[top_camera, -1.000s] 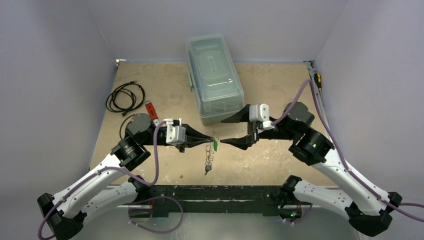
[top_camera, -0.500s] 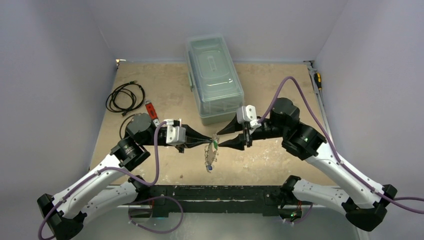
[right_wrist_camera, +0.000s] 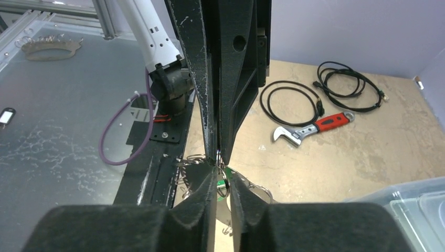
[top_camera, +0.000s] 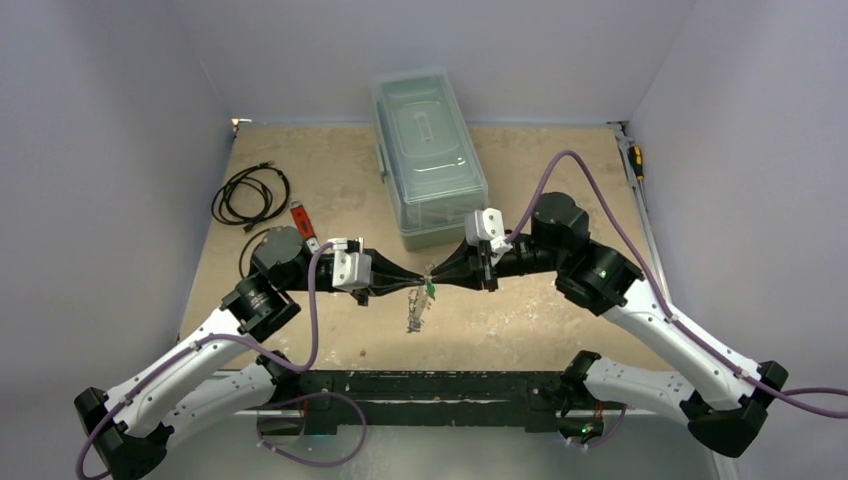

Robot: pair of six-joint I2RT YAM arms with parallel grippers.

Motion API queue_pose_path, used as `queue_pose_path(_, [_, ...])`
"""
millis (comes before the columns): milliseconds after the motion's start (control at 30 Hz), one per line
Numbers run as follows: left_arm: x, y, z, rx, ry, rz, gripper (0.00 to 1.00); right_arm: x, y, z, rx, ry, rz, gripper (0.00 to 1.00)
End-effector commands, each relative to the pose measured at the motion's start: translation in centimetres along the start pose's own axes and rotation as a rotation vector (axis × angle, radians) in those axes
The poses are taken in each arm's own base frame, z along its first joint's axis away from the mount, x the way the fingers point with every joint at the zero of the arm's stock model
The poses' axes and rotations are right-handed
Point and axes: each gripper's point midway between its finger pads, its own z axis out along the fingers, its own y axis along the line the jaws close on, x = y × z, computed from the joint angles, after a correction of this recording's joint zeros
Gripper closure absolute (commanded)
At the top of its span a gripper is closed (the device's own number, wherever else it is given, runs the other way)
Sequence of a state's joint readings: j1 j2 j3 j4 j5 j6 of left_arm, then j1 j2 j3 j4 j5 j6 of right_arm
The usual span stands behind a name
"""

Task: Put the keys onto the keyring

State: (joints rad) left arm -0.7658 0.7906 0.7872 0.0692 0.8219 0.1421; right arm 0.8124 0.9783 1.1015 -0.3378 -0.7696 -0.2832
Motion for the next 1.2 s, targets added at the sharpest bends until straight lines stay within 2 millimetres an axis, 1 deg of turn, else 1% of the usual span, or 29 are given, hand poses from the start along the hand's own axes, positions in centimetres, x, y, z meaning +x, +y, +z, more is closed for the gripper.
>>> queue_pose_path(0, [-2.3,0.8,-0.2,-0.035,-0.058,0.067,1.0,-1.9,-0.3,-0.1,0.002,-0.045,-0.049,0.9])
queue_pose_path(67, [-2.3,1.1,-0.2,-0.053,-0.057,0.065,1.0,-1.6,-0.2,0.0,-0.003,-0.039,-0.043,0.98])
queue_pose_path(100, [-2.5,1.2,-0.3,-0.061,-0.063,0.066,1.0,-1.4,-0.2,0.0,-0.004,-0.037,-0.04,1.0])
queue_pose_path(267, [-2.9,1.7,-0.4,-0.101,-0.088,0.06,1.0,-0.7,-0.1,0.1,0.002,-0.033,-0.032,1.0])
queue_pose_path(500, [-3.4,2.0,-0.6,-0.13,-0.111,0.058,1.0,-0.2,0.0,0.2,0.006,-0.052,-0.016,1.0])
queue_pose_path(600, [-3.3,2.0,-0.6,-0.129,-0.109,0.056,1.0,-0.4,-0.1,0.1,0.015,-0.06,-0.023,1.0])
queue_pose_path(700, [-3.3,2.0,-0.5,-0.124,-0.106,0.052,1.0,-1.1,-0.2,-0.1,0.03,-0.078,-0.038,1.0])
queue_pose_path(733, [-3.2,2.0,-0.5,-0.124,-0.104,0.052,1.0,-1.3,-0.2,-0.2,0.035,-0.085,-0.043,0.93])
queue_pose_path(800, [-3.2,1.9,-0.5,-0.12,-0.104,0.052,1.0,-1.7,-0.2,-0.4,0.039,-0.098,-0.052,0.73])
queue_pose_path(867, [-3.2,1.9,-0.5,-0.117,-0.103,0.052,1.0,-2.1,0.1,-0.5,0.031,-0.113,-0.055,0.6])
queue_pose_path(900, [-3.2,1.8,-0.5,-0.115,-0.103,0.052,1.0,-2.2,0.2,-0.5,0.025,-0.117,-0.055,0.57])
queue_pose_path(1000, [-3.2,1.7,-0.5,-0.107,-0.104,0.053,1.0,-2.3,0.4,-0.3,0.006,-0.119,-0.053,0.51])
queue_pose_path(1167, [-3.3,1.6,-0.4,-0.099,-0.107,0.054,1.0,-2.1,0.0,0.1,0.003,-0.113,-0.051,0.51])
